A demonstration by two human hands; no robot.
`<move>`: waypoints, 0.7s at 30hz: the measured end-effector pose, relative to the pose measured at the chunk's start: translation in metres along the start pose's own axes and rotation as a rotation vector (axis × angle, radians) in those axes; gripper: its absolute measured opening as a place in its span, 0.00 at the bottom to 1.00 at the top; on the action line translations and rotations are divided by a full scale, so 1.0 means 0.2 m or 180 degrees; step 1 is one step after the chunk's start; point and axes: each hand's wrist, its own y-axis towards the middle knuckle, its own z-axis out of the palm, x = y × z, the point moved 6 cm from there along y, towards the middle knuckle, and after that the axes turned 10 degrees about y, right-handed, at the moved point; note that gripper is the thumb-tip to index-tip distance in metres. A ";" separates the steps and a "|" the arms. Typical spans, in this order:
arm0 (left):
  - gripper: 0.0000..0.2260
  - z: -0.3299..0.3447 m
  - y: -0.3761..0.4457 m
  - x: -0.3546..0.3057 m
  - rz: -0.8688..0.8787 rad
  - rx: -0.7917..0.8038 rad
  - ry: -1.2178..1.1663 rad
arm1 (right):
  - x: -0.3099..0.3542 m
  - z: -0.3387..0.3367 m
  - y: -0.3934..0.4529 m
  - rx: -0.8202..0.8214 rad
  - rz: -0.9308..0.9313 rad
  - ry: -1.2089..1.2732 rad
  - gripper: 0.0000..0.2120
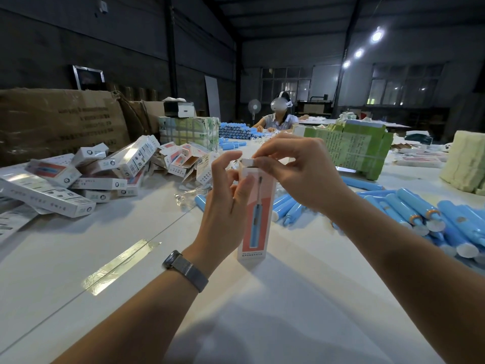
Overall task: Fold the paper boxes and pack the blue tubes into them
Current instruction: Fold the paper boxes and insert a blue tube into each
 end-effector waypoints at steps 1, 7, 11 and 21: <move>0.08 0.00 0.00 0.00 0.0001 -0.0009 0.0021 | 0.00 0.00 0.00 0.0079 0.0039 0.0052 0.02; 0.09 -0.01 0.00 -0.01 0.0087 0.0028 0.0037 | -0.01 -0.01 0.01 0.0271 0.0206 0.0232 0.02; 0.04 -0.01 0.01 0.00 0.0093 -0.0010 0.0077 | -0.02 -0.01 0.02 0.0292 0.0149 0.0202 0.02; 0.03 -0.03 0.02 0.01 0.0057 -0.0171 0.0057 | -0.12 -0.01 -0.04 0.0099 0.0299 0.0931 0.12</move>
